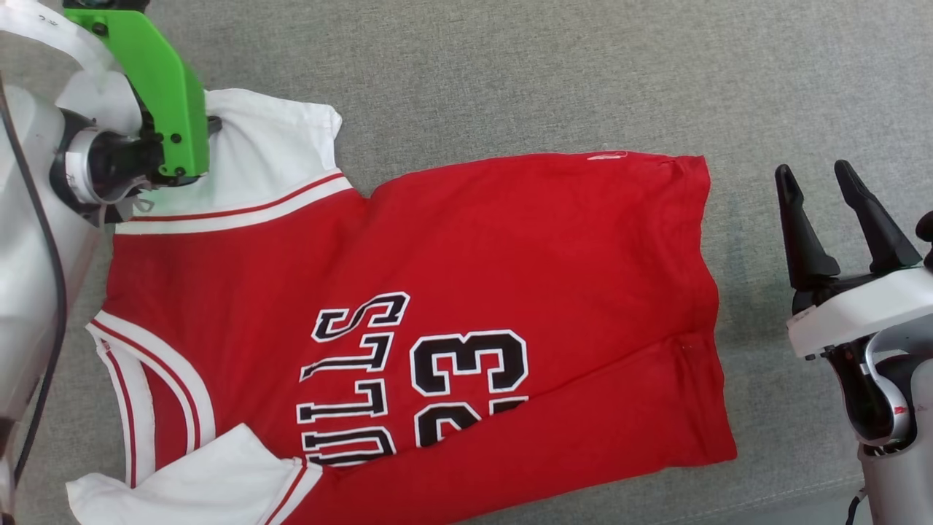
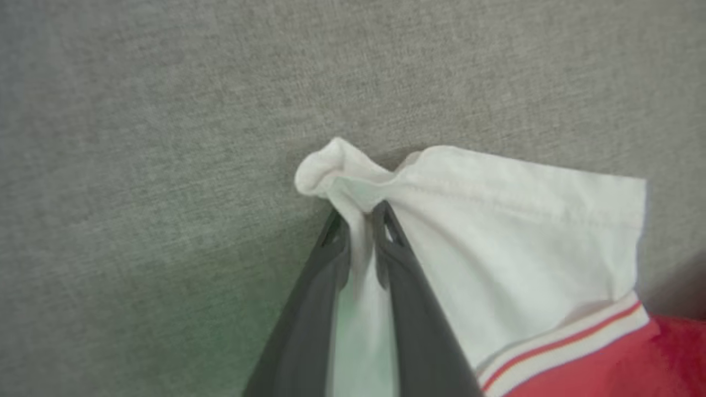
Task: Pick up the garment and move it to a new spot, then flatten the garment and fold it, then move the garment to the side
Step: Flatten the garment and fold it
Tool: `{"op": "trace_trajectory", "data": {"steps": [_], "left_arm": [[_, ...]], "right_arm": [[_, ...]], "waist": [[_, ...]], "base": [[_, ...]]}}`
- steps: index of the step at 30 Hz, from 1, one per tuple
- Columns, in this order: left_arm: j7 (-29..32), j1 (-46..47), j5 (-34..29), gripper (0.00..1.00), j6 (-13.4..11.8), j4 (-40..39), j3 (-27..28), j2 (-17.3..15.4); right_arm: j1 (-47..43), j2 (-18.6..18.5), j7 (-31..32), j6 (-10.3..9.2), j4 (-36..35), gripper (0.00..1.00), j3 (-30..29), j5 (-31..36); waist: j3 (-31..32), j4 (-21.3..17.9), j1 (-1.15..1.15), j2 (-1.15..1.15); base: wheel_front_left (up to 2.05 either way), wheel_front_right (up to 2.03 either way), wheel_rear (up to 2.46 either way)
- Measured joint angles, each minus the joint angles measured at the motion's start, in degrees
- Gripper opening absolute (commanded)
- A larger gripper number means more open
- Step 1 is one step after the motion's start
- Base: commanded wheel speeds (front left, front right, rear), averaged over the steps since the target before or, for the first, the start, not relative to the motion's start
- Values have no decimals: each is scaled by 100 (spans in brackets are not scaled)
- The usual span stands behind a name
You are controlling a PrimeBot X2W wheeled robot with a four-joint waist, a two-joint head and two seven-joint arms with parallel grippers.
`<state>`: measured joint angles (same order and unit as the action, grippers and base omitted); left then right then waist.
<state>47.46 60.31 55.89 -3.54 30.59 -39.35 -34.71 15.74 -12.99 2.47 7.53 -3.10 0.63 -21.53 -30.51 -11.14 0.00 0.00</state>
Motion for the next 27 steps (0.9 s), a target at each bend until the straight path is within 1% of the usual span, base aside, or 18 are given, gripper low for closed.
{"op": "trace_trajectory", "data": {"steps": [3,7,12,15,18,27], "left_arm": [[-65,-16,-2,0,2,16,-3,60],[-509,-143,-33,0,15,41,15,113],[-916,-181,-122,0,87,7,-10,225],[-985,-182,-227,0,120,-88,-92,254],[-984,-181,-318,0,129,-219,-147,253],[-1018,-182,-403,0,120,-653,-254,244]], "right_arm": [[48,-133,175,0,76,100,57,-155],[172,-435,535,0,178,100,235,-365],[374,-865,1347,0,448,100,504,-703],[502,-1068,1769,0,487,100,694,-882],[619,-1189,2147,0,476,100,896,-1026],[917,-1479,2786,0,495,100,1388,-1337]], "waist": [[18,37,0,0],[87,105,0,0],[192,256,0,0],[242,378,0,0],[274,510,0,0],[269,832,0,0]], "base": [[0,0,0],[0,0,0],[0,0,0],[0,0,0],[0,0,0],[0,0,0]]}}
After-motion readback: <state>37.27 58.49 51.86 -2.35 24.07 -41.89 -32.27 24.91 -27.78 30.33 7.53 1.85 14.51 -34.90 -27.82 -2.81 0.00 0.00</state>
